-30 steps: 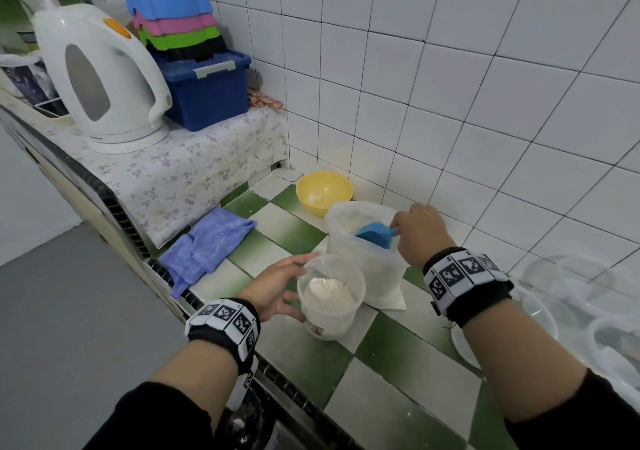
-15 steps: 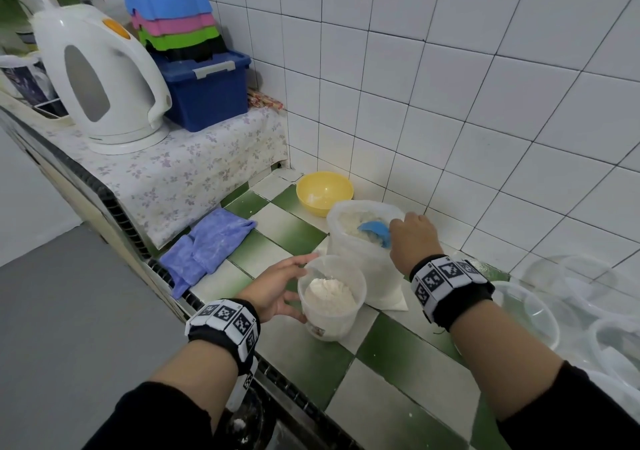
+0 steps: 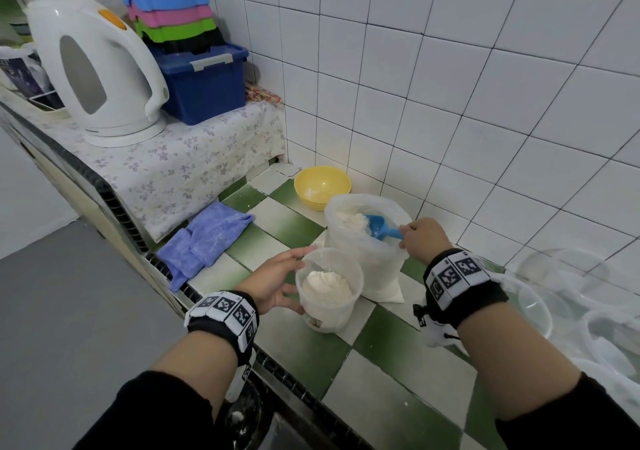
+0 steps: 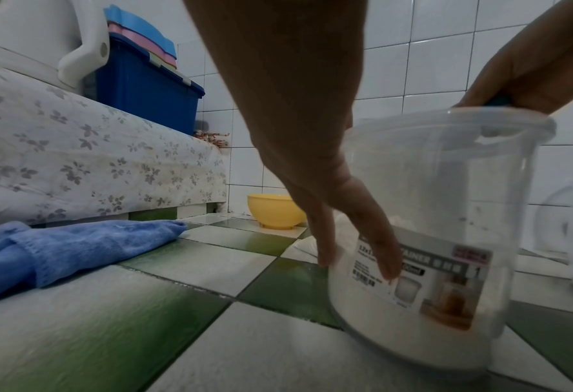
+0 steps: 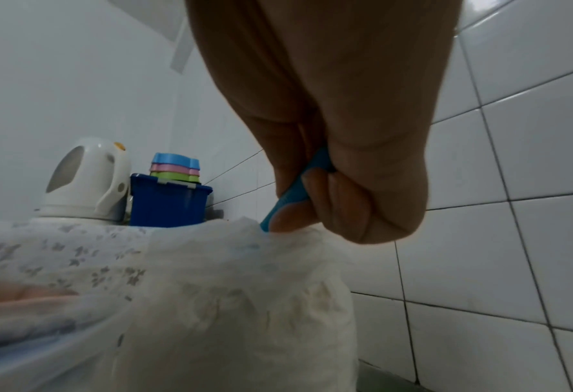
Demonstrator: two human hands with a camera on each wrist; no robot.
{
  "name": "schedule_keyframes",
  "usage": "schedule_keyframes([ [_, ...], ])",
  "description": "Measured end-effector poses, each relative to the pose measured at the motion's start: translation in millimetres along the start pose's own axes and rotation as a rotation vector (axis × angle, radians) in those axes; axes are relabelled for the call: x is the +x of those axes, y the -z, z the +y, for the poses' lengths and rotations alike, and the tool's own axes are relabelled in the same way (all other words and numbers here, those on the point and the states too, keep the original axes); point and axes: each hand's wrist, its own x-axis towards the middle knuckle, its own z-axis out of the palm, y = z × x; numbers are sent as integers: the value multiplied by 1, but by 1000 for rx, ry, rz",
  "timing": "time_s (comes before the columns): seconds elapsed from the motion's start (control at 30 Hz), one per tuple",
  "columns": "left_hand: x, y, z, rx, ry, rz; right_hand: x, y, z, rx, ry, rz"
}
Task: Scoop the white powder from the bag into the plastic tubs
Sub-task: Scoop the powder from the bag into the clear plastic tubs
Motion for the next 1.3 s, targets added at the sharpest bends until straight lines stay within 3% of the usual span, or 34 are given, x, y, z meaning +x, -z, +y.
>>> schedule_keyframes([
  [0.37,-4,-4,-4,-13,-22,28,-13,24,10,431,-74,10],
  [0.57,-5,-4,-3,-22,-15,23,-32,39,22,523,14,-140],
  [0.8,-5,-4,-2,-34,-4,18,-52,18,15,155,152,-210],
  [1.1,-8,-5,-2,-18,-12,25,-68,-16,-2,-252,381,-14],
  [1.3,-7,-4,-1,-16,-7,20,-76,-21,-3,-319,486,58],
])
